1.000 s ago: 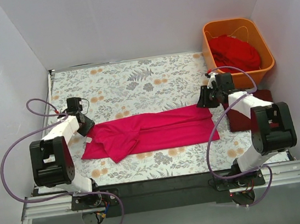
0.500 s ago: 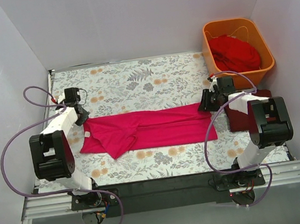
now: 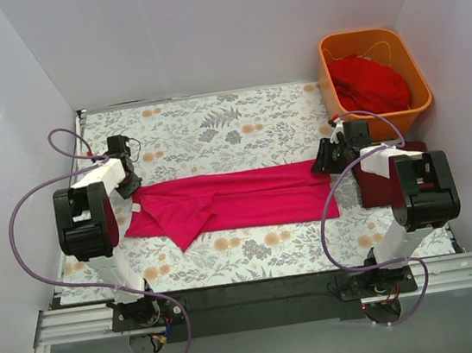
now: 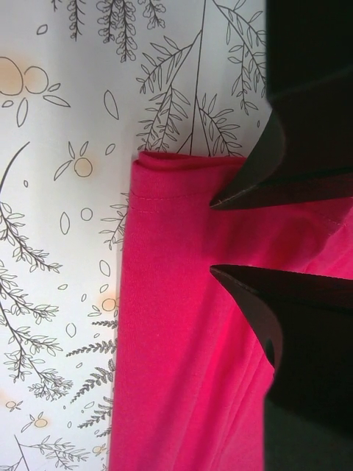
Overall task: Fold and stack the t-shirts
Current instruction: Fold the tshirt
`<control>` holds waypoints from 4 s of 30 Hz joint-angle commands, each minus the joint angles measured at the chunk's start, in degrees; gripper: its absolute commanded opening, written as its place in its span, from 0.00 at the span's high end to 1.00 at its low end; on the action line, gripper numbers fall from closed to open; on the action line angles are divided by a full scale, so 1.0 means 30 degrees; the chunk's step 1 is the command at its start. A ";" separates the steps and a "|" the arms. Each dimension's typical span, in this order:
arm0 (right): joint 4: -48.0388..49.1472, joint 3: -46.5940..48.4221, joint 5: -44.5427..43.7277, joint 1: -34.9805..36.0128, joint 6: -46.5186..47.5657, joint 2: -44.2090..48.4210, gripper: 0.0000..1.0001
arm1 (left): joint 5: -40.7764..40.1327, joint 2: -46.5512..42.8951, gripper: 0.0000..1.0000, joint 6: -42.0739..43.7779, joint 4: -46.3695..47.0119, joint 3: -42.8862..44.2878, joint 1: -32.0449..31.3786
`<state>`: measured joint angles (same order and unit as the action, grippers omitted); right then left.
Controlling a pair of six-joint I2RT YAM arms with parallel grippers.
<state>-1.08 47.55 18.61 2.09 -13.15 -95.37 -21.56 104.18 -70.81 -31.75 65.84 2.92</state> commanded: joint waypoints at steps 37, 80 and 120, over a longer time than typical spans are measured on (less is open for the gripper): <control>-0.1896 0.1962 -0.3743 0.3494 0.2595 0.1030 0.57 | 0.1416 -0.2238 0.71 -0.1037 0.0768 -0.0709 -0.0036; -0.0782 0.4188 -0.4796 0.4372 0.2654 -0.1956 0.64 | 0.1974 -0.2860 0.62 -0.1153 -0.2570 -0.0797 -0.3668; -0.2276 0.6473 -0.3860 0.7975 0.7400 -0.2895 0.68 | 0.1357 -0.3145 0.63 -0.0656 -0.1459 -0.4428 -0.2555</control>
<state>-6.81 65.04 5.93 24.67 7.07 -102.43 -16.73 94.85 -73.41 -34.24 54.92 -5.34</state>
